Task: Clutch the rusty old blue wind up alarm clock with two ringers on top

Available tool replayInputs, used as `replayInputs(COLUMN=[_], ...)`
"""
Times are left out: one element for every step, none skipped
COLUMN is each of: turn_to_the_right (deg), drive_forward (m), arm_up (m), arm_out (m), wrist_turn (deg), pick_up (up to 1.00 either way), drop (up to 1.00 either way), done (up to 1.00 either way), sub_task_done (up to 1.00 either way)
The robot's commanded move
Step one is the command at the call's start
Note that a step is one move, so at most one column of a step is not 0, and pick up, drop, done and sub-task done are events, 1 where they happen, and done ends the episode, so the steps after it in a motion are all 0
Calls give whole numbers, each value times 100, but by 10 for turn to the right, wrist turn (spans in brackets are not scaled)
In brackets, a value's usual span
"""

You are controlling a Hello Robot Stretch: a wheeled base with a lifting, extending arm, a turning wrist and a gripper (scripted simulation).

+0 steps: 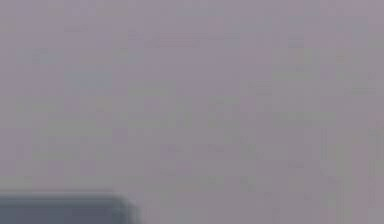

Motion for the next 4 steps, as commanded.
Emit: replayInputs(turn_to_the_right=[0,0,0,0], drive_forward=[0,0,0,0], arm_up=[50,0,0,0], arm_out=[0,30,0,0], wrist_turn=[0,0,450,450], pick_up=[0,0,0,0], drop=[0,0,0,0], done=[0,0,0,0], sub_task_done=[0,0,0,0])
